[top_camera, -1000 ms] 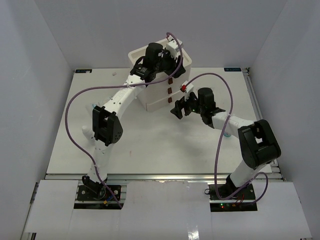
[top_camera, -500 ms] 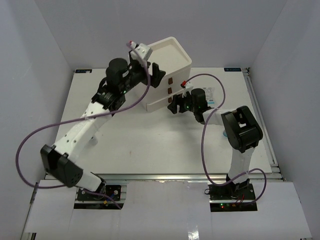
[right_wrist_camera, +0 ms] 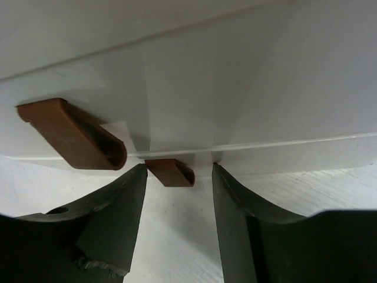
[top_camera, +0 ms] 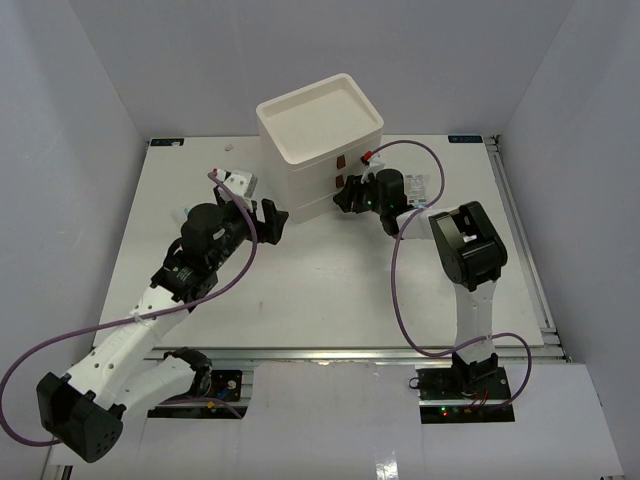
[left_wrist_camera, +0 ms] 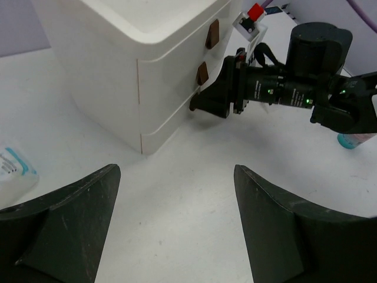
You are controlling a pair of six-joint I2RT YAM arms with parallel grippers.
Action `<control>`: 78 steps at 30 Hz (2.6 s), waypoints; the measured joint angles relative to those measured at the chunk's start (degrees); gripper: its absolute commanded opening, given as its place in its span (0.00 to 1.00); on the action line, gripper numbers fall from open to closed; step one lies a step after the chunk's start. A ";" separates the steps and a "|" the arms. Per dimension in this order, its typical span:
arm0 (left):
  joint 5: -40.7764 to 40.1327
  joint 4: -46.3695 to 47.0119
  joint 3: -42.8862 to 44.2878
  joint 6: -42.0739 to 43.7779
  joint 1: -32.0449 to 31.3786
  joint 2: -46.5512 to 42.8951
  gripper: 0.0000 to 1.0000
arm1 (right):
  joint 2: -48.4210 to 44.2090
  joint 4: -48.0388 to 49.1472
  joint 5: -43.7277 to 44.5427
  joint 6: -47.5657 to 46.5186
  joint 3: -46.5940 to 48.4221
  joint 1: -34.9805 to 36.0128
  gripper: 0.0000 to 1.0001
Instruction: Organize the makeup
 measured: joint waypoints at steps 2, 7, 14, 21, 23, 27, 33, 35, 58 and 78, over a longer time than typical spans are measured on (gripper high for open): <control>-0.82 -0.98 -1.08 -0.92 0.00 -1.28 0.89 | 0.58 0.43 -0.20 0.37 0.13 -0.13 0.40; -1.89 -1.59 -2.60 -3.00 0.00 -4.56 0.90 | 1.17 1.80 -2.05 1.49 0.12 -0.29 0.19; -2.43 -2.06 -4.47 -5.63 0.00 -5.29 0.90 | 0.77 6.18 -4.78 2.09 -2.76 -1.24 0.08; -2.46 -2.42 -4.63 -8.51 0.00 -3.78 0.92 | -7.70 6.86 -7.03 1.34 -13.99 -3.29 0.08; -2.49 -2.51 -4.63 -9.64 0.00 -2.86 0.92 | -11.38 5.89 -7.45 0.74 -17.92 -4.15 0.08; -2.35 -3.42 -4.61 -12.39 0.00 0.17 0.93 | -17.08 3.25 -7.76 -1.36 -23.23 -5.44 0.08; -1.02 -4.43 -4.41 -15.19 0.13 5.73 0.94 | -21.29 -0.53 -8.04 -4.35 -26.04 -5.77 0.30; -0.58 -4.86 -3.86 -15.78 0.39 6.94 0.94 | -21.51 -1.46 -8.48 -5.23 -26.08 -5.76 0.38; -4.38 -19.03 18.78 -40.41 22.24 33.80 0.88 | -43.94 -30.39 -34.38 -32.18 -16.36 -12.12 0.59; 24.63 -0.33 4.08 -20.88 23.71 10.60 0.98 | -56.55 -57.49 -35.38 -58.05 -10.06 -20.11 0.94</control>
